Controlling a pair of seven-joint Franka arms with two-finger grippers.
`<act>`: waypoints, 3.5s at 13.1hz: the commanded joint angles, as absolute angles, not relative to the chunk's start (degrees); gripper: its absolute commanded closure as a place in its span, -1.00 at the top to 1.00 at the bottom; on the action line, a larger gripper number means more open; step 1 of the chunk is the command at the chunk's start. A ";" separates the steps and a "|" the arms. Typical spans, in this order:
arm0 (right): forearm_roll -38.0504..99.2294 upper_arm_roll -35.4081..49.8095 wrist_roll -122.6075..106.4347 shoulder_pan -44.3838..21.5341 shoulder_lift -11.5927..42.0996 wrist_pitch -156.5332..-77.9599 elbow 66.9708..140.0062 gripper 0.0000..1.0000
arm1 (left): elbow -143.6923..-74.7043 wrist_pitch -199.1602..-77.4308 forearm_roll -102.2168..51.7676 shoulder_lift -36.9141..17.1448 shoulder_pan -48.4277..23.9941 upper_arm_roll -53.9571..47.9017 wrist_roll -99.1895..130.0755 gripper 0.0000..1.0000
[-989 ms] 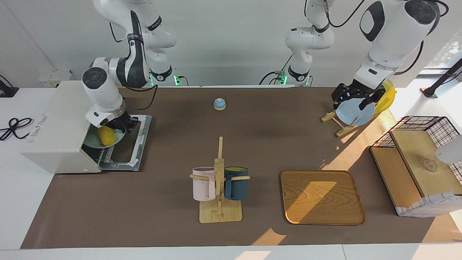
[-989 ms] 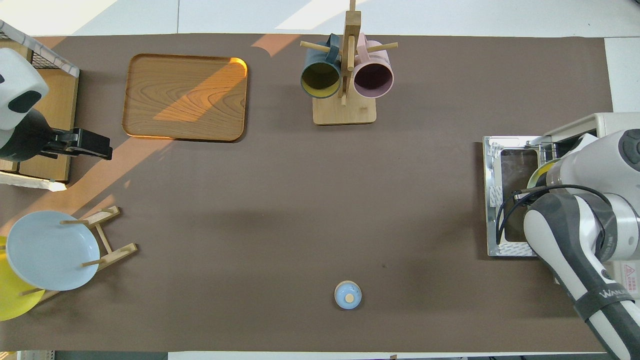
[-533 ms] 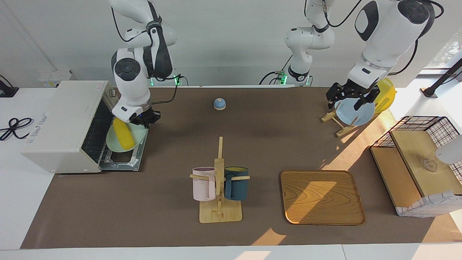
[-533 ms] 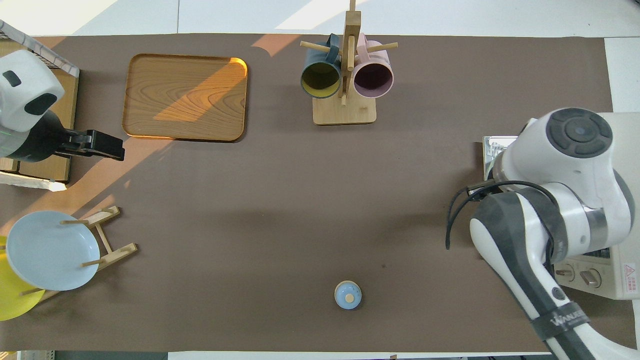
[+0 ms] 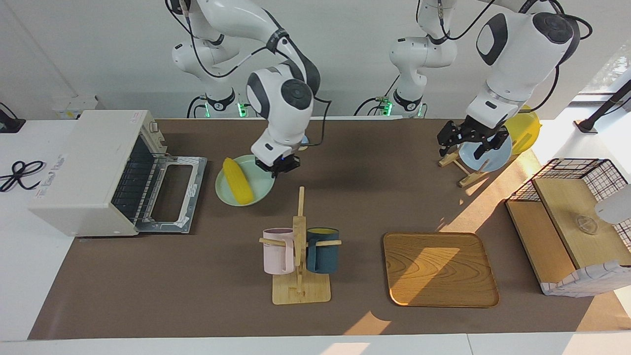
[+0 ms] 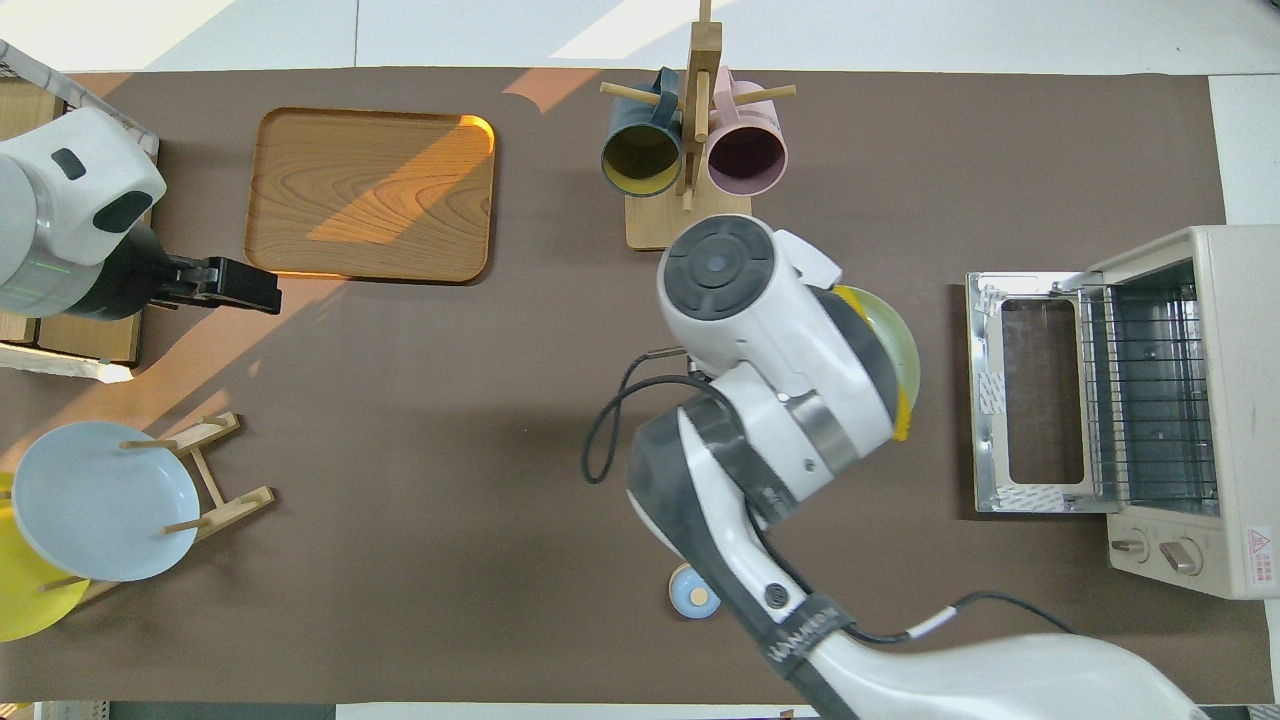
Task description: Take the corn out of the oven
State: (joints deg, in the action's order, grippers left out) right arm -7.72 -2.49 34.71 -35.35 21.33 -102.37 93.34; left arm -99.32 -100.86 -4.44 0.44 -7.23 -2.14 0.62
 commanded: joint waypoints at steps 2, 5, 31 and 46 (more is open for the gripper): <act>-0.72 -1.32 42.97 -35.51 28.21 -111.76 89.45 -1.00 | -100.81 -104.49 -5.45 1.41 -6.59 -1.50 -0.09 1.00; 2.71 -1.32 46.39 -36.47 28.21 -117.59 91.93 -1.00 | -101.07 -104.85 -5.36 1.49 -6.42 -1.49 -0.44 1.00; -13.53 -2.20 19.51 -6.24 11.78 -124.11 122.08 -1.00 | -93.43 -131.66 -9.49 -27.06 -45.44 -1.41 39.11 1.00; -18.02 -2.02 -4.47 2.46 2.82 -97.48 107.05 -1.00 | -92.20 -139.84 -7.38 -34.01 -46.41 -1.05 44.83 -0.42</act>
State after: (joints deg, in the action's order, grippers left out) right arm -17.17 -2.65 -3.01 2.29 2.90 -99.40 107.91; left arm -93.50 -139.87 -8.40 -33.35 -46.19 -1.47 44.51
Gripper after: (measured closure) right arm 0.991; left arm 0.330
